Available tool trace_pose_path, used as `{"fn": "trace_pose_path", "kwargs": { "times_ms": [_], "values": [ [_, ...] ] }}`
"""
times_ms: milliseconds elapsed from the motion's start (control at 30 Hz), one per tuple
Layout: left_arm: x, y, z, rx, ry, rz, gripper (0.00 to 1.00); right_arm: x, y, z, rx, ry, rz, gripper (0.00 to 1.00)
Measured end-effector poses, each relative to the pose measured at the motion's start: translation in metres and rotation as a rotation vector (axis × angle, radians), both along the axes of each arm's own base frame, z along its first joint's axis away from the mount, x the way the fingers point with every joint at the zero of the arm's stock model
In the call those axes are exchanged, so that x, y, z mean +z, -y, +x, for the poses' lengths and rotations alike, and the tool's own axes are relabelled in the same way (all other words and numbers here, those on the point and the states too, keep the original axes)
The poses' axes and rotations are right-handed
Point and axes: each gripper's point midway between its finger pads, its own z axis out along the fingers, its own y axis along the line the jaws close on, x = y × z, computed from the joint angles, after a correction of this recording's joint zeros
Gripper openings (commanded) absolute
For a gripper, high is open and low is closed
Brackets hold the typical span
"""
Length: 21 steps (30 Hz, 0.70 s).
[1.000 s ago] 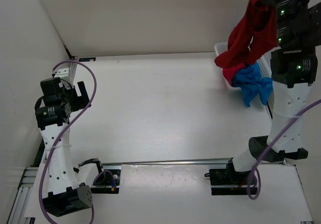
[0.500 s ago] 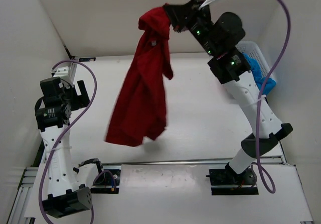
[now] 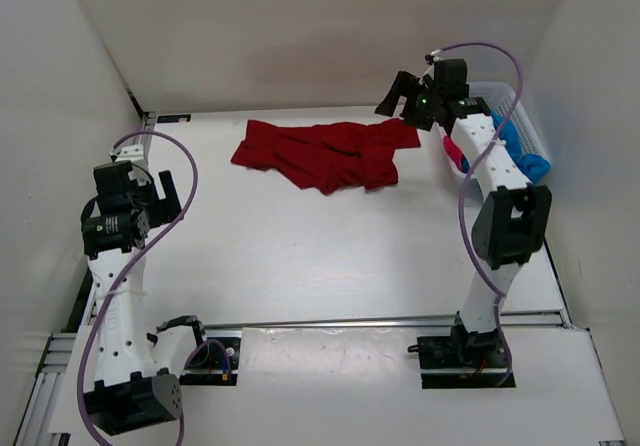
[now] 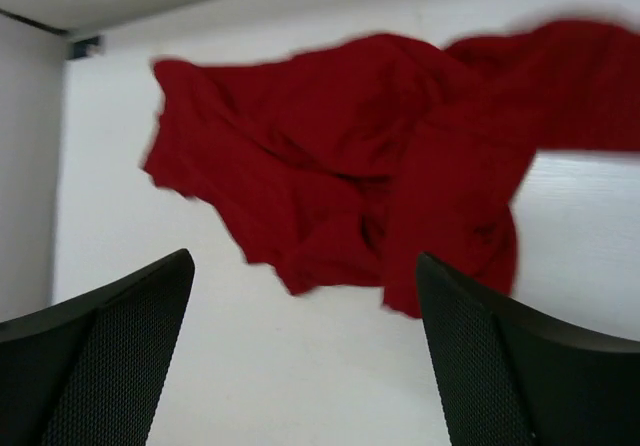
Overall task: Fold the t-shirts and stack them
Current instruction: Move the tshirt to the center of the board
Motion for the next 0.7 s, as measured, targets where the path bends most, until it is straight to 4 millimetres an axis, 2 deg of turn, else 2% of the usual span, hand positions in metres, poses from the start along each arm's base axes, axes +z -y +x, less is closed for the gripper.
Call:
{"fn": "trace_pose_path", "kwargs": {
  "times_ms": [67, 133, 200, 233, 300, 333, 367, 433, 500, 567, 700],
  "values": [
    [-0.003, 0.0, 0.001, -0.003, -0.011, -0.002, 1.0, -0.03, 0.008, 0.006, -0.026, -0.082, -0.029, 0.99],
    [-0.006, 0.001, 0.004, -0.007, -0.023, -0.005, 1.0, -0.049, 0.007, -0.003, -0.037, -0.149, -0.061, 0.99],
    [-0.013, 0.0, 0.007, -0.008, -0.049, -0.011, 1.0, -0.055, -0.01, -0.013, -0.016, -0.165, -0.094, 0.99],
    [-0.016, 0.0, 0.009, -0.008, -0.064, -0.014, 1.0, -0.054, -0.025, -0.018, 0.009, -0.152, -0.114, 0.99],
    [-0.022, 0.0, 0.011, -0.008, -0.088, -0.019, 1.0, -0.055, -0.066, -0.033, 0.093, -0.133, -0.154, 0.99],
    [-0.026, -0.001, 0.013, -0.009, -0.102, -0.023, 1.0, -0.054, -0.094, -0.039, 0.147, -0.115, -0.175, 0.99],
    [-0.028, -0.001, 0.014, -0.009, -0.112, -0.025, 1.0, -0.052, -0.113, -0.038, 0.176, -0.092, -0.186, 0.99],
    [-0.032, -0.001, 0.015, -0.009, -0.128, -0.028, 1.0, -0.051, -0.164, -0.029, 0.24, -0.03, -0.19, 0.97],
    [-0.034, -0.001, 0.016, -0.009, -0.136, -0.03, 1.0, -0.063, -0.192, -0.021, 0.247, -0.009, -0.196, 0.99],
    [-0.035, -0.001, 0.015, -0.009, -0.141, -0.031, 1.0, -0.098, -0.196, -0.012, 0.181, -0.063, -0.223, 0.99],
    [-0.036, -0.001, 0.014, -0.006, -0.149, -0.03, 1.0, -0.173, -0.163, 0.0, 0.046, -0.233, -0.287, 0.89]
  ]
}}
